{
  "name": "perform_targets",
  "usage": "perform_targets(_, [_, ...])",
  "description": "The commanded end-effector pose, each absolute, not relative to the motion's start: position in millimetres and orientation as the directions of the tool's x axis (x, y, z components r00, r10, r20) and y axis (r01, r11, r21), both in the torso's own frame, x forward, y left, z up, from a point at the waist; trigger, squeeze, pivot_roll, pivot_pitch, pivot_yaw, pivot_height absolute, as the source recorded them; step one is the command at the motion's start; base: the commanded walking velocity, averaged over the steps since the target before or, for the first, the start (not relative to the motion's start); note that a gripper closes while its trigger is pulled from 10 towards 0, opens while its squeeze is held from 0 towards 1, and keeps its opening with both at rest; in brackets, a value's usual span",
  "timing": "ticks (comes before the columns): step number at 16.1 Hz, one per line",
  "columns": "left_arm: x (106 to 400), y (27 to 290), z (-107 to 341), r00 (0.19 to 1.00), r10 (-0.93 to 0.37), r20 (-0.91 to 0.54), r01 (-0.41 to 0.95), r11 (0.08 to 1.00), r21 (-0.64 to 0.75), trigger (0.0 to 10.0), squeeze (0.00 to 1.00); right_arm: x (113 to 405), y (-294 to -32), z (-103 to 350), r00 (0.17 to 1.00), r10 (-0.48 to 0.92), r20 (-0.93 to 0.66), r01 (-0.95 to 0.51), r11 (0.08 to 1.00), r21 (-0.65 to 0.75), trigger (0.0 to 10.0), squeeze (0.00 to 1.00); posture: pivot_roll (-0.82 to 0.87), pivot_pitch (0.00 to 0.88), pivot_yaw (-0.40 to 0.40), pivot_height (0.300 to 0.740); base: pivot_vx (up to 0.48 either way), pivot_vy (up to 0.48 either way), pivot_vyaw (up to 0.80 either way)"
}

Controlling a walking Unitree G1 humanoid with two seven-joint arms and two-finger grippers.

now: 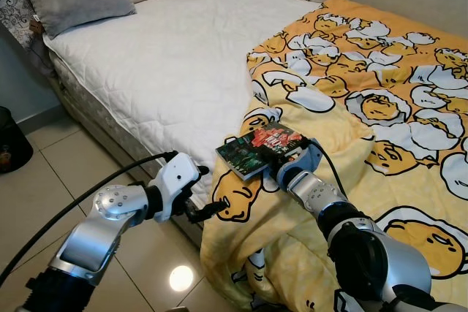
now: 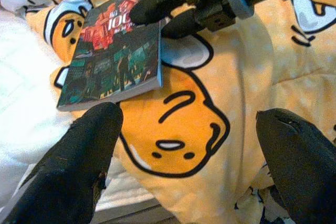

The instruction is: Clean up the room

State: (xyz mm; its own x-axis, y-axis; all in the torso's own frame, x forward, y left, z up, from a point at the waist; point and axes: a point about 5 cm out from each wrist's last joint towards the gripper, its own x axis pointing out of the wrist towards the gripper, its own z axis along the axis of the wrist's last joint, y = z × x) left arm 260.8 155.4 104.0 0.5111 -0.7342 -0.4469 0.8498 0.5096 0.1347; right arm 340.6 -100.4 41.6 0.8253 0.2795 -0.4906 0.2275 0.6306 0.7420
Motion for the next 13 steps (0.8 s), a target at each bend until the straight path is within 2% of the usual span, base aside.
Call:
perform_targets(1, [261.4,161.8,107.2,0.538,-0.714,-0.447,0.834,0.527,0.162,10.0,0.8,345.9,-96.6,49.3,0.84,0.281,-0.464,0.217,0.611,0.762,0.0,0.0,0.07,0.0,-0.037,0.74,0.0,0.0,0.0])
perform_targets(6, [260.7,180.3,105.0,0.632,-0.632,-0.448,0.761,0.617,0.203,10.0,0.8,343.6,-87.6,47.8,0.838,0.298,-0.458,0.201,0.611,0.766,0.0,0.0,0.11,0.0,-0.036,0.74,0.0,0.0,0.0])
perform_targets(13, [256.7,187.5,103.9,0.649,-0.612,-0.452,0.745,0.633,0.212,10.0,0.8,341.0,-86.7,44.3,0.844,0.279,-0.458,0.225,0.591,0.775,0.0,0.0,0.13,0.0,-0.008,0.74,0.0,0.0,0.0])
